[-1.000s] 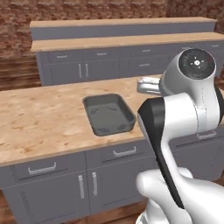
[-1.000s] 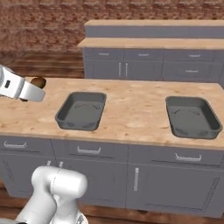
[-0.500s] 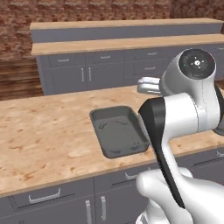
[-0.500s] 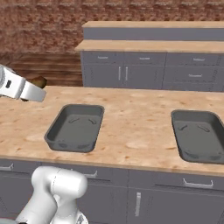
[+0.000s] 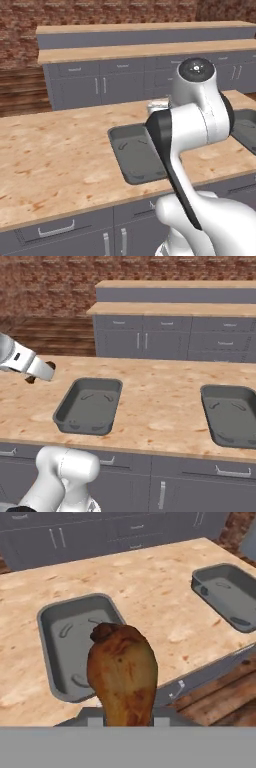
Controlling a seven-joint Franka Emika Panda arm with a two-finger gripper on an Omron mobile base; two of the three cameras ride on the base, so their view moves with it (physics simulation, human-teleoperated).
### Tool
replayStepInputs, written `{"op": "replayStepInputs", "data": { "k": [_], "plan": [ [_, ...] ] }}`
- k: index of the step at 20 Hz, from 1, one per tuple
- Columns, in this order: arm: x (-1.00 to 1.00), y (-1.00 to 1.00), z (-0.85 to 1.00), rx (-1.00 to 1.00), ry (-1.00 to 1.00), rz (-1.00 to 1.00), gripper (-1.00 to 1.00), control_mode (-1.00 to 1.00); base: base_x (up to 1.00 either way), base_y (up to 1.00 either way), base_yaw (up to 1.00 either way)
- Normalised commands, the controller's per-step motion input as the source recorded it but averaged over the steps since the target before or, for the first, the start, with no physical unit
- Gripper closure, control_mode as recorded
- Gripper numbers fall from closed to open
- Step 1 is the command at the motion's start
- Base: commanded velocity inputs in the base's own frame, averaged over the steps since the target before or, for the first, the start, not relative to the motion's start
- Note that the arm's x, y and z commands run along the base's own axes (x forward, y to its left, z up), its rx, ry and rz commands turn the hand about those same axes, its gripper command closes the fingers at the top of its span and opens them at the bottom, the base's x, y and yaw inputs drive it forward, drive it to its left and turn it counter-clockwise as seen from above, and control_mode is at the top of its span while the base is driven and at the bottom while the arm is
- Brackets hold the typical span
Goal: Place one onion and one chicken drumstick in each tupperware on the nearby counter, to pack two identical lunches.
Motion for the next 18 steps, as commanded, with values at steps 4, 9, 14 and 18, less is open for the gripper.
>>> {"op": "replayStepInputs", "data": {
  "k": [4, 9, 14, 18],
  "plan": [
    [0.32, 0.13, -0.86, 0.0, 0.44, 0.02, 1.0, -1.0, 0.0, 0.0, 0.0],
    [0.6, 0.18, -0.69, 0.0, 0.3, 0.11, 1.0, -1.0, 0.0, 0.0, 0.0],
    [0.59, 0.04, -0.47, 0.0, 0.06, 0.09, 1.0, -1.0, 0.0, 0.0, 0.0],
    [0.51, 0.0, -0.53, 0.0, 0.0, 0.08, 1.0, -1.0, 0.0, 0.0, 0.0]
  ]
}}
